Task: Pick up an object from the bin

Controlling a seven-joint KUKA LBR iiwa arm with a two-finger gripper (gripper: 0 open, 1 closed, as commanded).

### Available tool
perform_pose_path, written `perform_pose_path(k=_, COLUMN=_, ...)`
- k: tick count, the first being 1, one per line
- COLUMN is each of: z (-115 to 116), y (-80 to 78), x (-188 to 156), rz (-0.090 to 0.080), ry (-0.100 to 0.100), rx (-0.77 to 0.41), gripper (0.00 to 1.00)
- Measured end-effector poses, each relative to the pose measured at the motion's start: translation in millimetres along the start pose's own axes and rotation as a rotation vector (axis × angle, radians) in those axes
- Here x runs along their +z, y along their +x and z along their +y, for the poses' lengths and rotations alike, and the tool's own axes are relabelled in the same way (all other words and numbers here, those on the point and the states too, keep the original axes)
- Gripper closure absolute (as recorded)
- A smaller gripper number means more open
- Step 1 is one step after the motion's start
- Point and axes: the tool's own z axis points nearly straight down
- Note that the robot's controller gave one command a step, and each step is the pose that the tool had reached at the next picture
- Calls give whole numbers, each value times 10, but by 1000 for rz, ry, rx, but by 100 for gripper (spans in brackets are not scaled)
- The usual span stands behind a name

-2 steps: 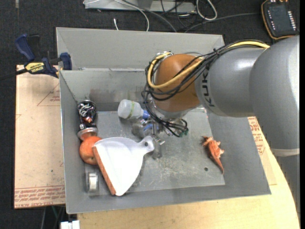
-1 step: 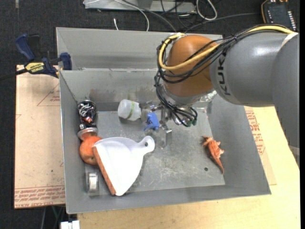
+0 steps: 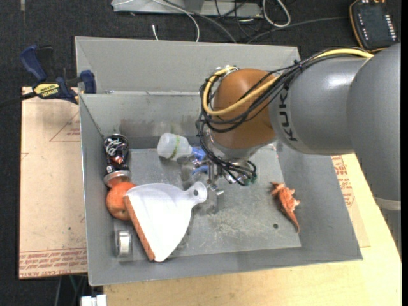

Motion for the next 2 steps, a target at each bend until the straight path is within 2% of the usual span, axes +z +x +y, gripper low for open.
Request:
perform_pose_path(k=1, z=34, y=-114, x=286, rz=-17, ry=9, rx=-75, gripper=0)
perform_pose_path(k=2, z=5, y=-48, x=283, rz=-9, ry=3, rx=-73, gripper=100)
